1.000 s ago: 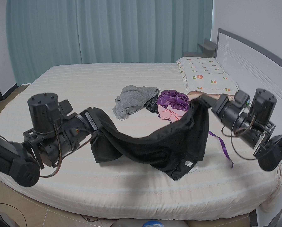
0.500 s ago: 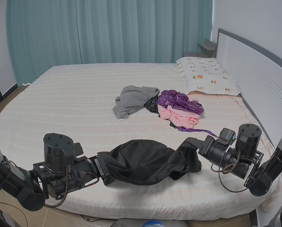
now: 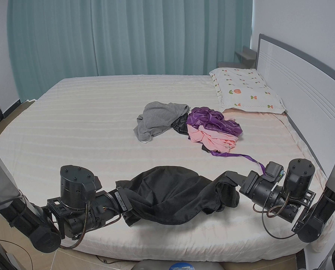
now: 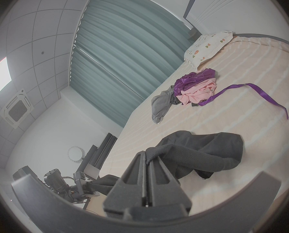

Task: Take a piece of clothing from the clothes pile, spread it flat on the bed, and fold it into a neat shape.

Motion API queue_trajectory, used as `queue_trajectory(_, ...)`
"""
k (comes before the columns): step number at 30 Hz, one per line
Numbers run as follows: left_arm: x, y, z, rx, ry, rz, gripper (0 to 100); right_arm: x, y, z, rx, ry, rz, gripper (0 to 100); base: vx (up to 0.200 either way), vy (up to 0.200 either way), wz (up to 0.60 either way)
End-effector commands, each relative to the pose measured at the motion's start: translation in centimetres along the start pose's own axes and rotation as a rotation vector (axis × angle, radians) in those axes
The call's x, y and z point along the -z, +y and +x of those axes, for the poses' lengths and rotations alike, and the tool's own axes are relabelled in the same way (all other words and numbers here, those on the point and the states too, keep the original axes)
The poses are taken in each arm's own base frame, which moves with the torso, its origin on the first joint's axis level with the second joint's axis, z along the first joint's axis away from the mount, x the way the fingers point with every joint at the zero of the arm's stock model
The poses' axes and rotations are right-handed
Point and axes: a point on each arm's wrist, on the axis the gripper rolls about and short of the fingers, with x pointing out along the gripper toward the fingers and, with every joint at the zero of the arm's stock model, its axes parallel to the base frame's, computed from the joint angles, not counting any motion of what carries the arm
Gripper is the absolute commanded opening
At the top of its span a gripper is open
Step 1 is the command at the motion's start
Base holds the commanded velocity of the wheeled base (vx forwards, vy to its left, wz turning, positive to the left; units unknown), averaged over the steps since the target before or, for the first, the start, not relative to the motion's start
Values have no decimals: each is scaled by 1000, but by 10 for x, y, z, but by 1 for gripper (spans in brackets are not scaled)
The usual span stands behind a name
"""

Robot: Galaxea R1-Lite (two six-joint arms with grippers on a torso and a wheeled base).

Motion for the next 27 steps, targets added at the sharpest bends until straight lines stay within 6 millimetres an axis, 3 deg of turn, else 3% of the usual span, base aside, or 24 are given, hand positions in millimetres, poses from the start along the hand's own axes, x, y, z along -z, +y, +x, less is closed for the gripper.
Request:
queue_trajectory(1,1,0,2,5,1,-26,0,3,-3,0,11,11,3,0,0,0,0)
queue_trajectory(10,2,1,2,3,8,-35,0,4,-4,1,16,17,3,0,-178,0,0)
queue_trajectory(23,-2,-2,3,13,-8,-58,0,4,-5,3,19,16,2,0,0,0,0)
queue_trajectory(27,-2,-2,3,15,-10,-64,0,4,-4,3,18,13,-2,0,0,200,0)
